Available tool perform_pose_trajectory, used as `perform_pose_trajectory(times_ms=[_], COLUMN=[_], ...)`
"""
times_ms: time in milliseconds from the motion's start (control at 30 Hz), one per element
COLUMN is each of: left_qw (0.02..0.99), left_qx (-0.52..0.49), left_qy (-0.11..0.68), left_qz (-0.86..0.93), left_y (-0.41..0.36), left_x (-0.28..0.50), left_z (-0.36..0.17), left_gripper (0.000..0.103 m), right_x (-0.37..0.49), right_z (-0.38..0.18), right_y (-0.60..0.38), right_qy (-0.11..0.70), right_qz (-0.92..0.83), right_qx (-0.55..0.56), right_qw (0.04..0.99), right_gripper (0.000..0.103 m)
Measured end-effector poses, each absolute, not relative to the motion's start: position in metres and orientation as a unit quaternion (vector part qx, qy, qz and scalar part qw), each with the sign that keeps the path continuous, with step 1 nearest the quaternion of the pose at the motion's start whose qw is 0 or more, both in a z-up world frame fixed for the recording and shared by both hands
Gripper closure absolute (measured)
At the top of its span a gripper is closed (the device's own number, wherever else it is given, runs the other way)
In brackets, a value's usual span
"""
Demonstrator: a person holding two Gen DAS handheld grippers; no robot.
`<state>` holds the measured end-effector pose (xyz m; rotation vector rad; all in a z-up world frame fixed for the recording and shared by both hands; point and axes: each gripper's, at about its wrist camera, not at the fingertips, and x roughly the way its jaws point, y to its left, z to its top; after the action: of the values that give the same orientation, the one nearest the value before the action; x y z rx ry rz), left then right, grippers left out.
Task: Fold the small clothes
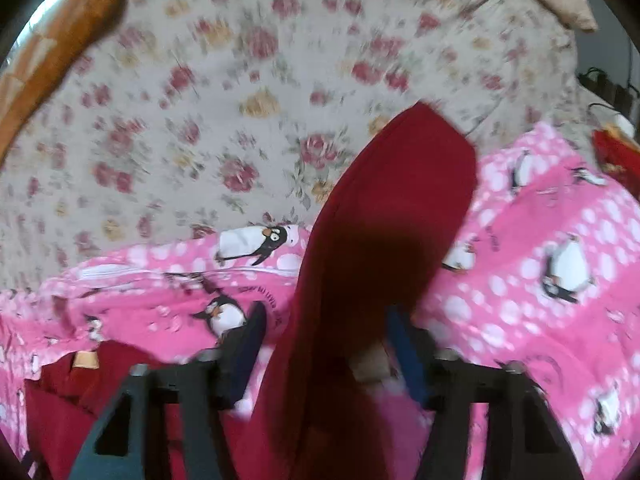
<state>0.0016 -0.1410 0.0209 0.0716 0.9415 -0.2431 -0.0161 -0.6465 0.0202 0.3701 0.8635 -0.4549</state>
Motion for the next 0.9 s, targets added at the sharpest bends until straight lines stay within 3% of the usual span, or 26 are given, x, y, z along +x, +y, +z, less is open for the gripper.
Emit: perform_pose_trajectory(times_ms=[33, 133, 533, 700, 900], left_qw=[0.882, 0.881, 0.890, 0.895, 0.908], left_qx=[0.033, 0.026, 0.043, 0.017, -0.006], left_qy=[0.455, 0.458, 0.439, 0.429, 0.399], left_qz=[-0.118, -0.119, -0.118, -0.122, -0.125], left_y=[-0.141, -0.140, -0.139, -0.128, -0.115], left_x=[0.002, 0.003, -0.014, -0.018, -0.018], left_z=[0.020, 0.020, 0.029, 0.040, 0.062], left_gripper=[0.002, 0.002, 0.002, 0.002, 0.002], right_x=[-0.012, -0.023, -0.140, -0.146, -0.111], right_z=[0.015, 0.017, 0.089, 0.109, 0.135], right_y=[-0.648, -0.644, -0.672, -0.655, -0.567], right_qy=[0.423, 0.418, 0.359, 0.344, 0.345], right_qz=[-0.225, -0.218, -0.165, -0.132, -0.042], right_qx=[0.172, 0.173, 0.269, 0.276, 0.207], right_qw=[0.861, 0.865, 0.878, 0.888, 0.915], right_gripper=[0.087, 0.096, 0.096, 0.096, 0.096])
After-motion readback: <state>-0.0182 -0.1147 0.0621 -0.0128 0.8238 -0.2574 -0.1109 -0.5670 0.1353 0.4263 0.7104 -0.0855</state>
